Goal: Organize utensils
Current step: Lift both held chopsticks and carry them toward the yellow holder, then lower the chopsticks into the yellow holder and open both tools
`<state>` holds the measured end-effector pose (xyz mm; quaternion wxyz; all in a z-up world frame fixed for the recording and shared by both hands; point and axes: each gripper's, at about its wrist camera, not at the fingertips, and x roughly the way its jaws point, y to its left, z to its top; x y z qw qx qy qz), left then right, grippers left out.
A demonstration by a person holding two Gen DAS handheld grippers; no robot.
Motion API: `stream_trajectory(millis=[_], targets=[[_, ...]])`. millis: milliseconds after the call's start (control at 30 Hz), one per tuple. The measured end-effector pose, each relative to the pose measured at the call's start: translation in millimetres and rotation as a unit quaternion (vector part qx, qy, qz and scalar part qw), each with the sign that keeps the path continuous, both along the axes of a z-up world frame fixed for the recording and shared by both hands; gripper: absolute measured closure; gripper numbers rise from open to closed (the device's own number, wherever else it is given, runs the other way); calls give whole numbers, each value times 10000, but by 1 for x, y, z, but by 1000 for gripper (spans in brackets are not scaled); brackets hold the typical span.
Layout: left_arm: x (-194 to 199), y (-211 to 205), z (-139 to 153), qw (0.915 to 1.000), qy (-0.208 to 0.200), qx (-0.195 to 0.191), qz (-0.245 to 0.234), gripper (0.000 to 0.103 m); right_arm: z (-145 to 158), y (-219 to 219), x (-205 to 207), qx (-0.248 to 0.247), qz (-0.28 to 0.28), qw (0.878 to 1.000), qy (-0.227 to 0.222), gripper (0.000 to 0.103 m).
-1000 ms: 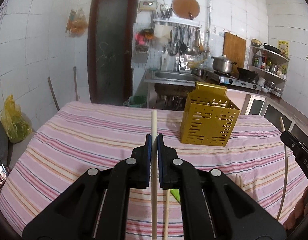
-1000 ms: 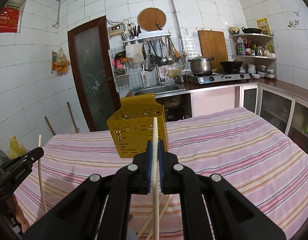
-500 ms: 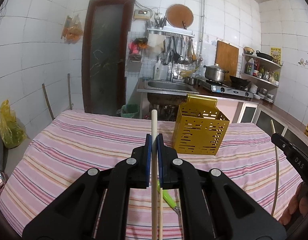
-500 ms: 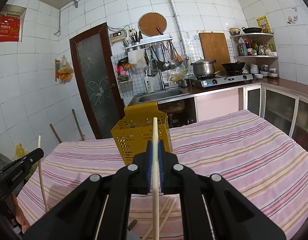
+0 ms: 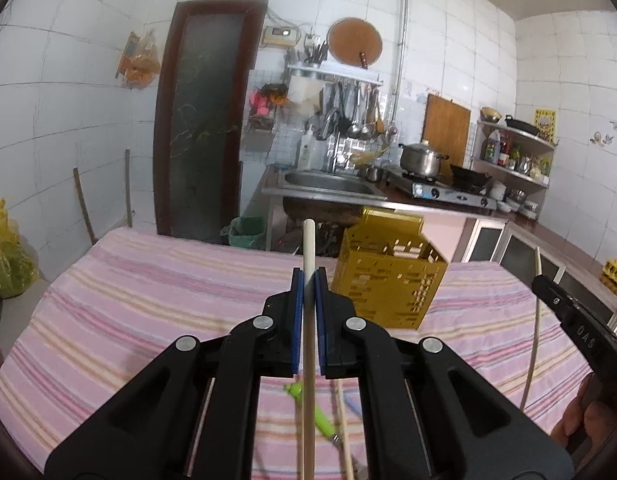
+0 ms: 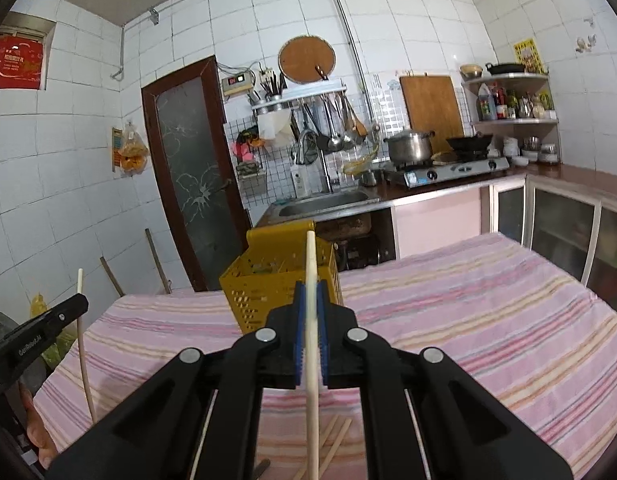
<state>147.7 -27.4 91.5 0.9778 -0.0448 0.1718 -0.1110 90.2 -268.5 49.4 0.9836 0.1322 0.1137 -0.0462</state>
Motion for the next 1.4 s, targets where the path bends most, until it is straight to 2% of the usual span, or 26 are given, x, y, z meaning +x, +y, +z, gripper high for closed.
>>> stream_trajectory(millis=[167,233,333,433,567,733,967,1233,1400], targets=[[18,-15,38,9984,-502,-162,-193,99,33,-3,21,-160,37,9984,-550,97],[31,-24,61,9954,-835,-351,-294,99,48,-5,31,-267,9,9958,-874,97],[51,-41,87,9899,-1315,-443,-304,99,72,-11,56,-387,-70,9894,-1396,97],[84,-61,101,9854,-1572,-529,-385,99,84,-18,88,-274,-95,9869,-1588,97],[126,-82,103,9813,-1783,-566,-450,99,92,-26,125,-175,-106,9841,-1765,97],[183,-98,90,9814,-1737,-697,-418,99,93,-30,162,-264,-208,9804,-1942,97],[236,-117,60,9862,-1582,-390,-284,99,75,-31,201,-383,-270,9822,-1818,97],[242,-116,38,9907,-1301,-298,-251,98,55,-29,220,-571,-306,9867,-1492,97],[246,-108,31,9933,-1039,-466,-179,98,39,-24,221,-721,-255,9896,-1216,97]])
